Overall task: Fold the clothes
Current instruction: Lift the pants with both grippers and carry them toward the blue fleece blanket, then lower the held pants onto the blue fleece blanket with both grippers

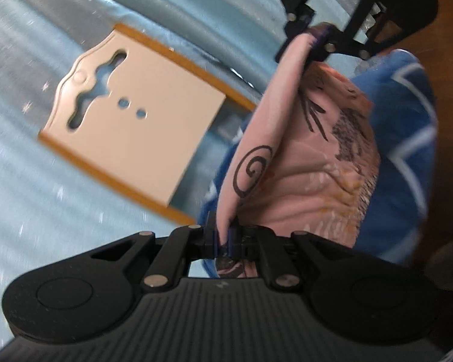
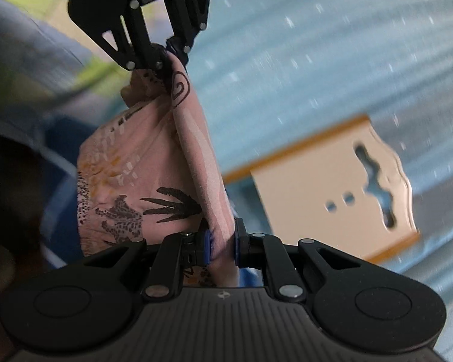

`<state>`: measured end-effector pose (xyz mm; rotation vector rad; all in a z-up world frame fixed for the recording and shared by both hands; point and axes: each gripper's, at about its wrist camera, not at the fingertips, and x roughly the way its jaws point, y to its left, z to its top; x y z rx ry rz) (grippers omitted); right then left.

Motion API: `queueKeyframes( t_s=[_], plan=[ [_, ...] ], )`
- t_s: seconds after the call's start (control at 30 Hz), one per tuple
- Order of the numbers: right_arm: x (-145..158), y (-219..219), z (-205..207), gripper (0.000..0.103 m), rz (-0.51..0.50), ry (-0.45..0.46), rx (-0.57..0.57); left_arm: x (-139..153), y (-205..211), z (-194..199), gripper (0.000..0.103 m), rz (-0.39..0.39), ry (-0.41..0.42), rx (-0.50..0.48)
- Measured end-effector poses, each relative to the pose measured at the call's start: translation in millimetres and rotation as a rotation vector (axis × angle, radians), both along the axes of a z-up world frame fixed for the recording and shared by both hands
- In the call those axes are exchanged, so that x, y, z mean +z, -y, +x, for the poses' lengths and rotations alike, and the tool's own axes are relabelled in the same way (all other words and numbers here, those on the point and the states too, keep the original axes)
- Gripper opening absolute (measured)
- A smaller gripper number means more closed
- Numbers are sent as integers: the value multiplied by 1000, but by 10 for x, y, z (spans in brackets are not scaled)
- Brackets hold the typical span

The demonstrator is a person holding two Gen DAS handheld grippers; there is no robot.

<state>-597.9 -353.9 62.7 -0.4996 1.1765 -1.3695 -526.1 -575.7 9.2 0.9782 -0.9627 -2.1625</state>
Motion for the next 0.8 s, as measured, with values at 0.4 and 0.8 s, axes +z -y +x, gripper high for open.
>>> queueKeyframes(
  t_s=[0.4, 0.8],
  plan=[
    [-840, 628, -1033, 12, 11, 54, -134, -603, 528, -701, 6, 39, 29, 19],
    [-1372, 86, -1053, 26, 90, -4, -154, -1344, 479, -699, 17, 111, 94, 34]
  ],
)
